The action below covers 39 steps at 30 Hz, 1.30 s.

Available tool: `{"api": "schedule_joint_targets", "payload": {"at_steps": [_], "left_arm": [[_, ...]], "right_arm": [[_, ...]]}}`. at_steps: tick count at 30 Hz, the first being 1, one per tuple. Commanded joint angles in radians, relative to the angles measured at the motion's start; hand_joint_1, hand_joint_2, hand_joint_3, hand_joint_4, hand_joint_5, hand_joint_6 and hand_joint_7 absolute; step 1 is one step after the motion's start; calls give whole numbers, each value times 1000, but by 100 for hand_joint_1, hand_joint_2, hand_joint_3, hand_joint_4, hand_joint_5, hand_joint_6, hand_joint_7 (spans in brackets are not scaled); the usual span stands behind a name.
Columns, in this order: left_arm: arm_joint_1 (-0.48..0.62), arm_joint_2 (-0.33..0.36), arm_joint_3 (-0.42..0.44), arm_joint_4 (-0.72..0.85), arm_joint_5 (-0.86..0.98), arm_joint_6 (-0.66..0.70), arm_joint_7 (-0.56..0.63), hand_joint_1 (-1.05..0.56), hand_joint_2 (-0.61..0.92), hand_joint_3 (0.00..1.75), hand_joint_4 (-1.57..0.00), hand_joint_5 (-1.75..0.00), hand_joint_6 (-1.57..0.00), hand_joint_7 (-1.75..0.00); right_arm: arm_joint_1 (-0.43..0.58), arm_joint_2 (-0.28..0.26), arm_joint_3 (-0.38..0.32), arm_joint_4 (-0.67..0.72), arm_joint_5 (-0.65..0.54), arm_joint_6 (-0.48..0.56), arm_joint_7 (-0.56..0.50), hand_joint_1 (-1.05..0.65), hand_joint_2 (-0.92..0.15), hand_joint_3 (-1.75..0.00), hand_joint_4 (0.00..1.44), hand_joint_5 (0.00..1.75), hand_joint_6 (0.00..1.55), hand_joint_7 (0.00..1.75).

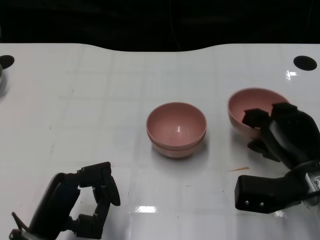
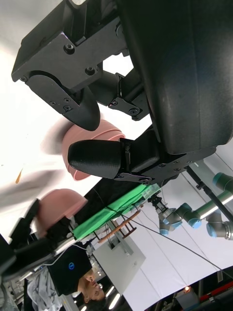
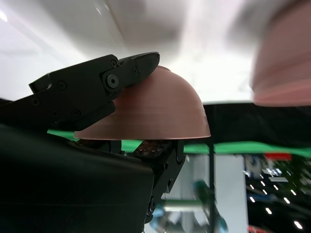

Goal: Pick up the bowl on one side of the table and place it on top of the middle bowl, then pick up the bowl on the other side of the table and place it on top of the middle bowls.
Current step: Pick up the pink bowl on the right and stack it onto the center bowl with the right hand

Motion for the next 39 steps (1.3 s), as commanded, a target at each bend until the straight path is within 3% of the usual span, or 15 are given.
{"api": "schedule_joint_targets", "payload": {"at_steps": [1, 3, 4, 5, 7, 27, 39], "left_arm": [[-1, 7, 7, -2, 2, 5, -6, -2, 23, 160, -92, -169, -86, -151], [-5, 7, 6, 5, 2, 1, -7, -2, 23, 160, -92, -169, -86, -151], [-7, 6, 4, 9, -1, 0, -10, -1, 23, 160, -92, -169, -86, -151], [-8, 6, 3, 13, -4, 0, -13, -1, 23, 160, -92, -169, -86, -151], [-9, 5, 1, 16, -10, 3, -19, 0, 23, 159, -92, -169, -86, -151], [-6, -1, 7, 2, 12, 10, -17, -2, 25, 155, -89, -175, -82, -155], [-3, -4, 6, -5, 6, 16, -24, -2, 25, 156, -89, -175, -82, -155]], "right_arm": [[6, -30, -6, -66, 9, -11, 4, -17, -64, -63, 96, 175, 79, 157], [0, -22, -4, -120, 17, -33, 12, -17, -53, -85, 97, 175, 79, 158], [-8, -12, 1, -158, 21, -51, 17, -15, -41, -107, 99, 175, 80, 162], [-14, -3, 6, -190, 20, -59, 25, -15, -35, -118, 100, 175, 80, 163], [-21, 12, 12, -227, 11, -59, 38, -15, -27, -125, 100, 175, 82, 163], [-91, 109, 60, -223, 0, -109, 52, -11, -28, -111, 99, 175, 79, 169], [-103, 120, 67, -198, -5, -101, 80, -9, -28, -113, 97, 175, 74, 175]]}}
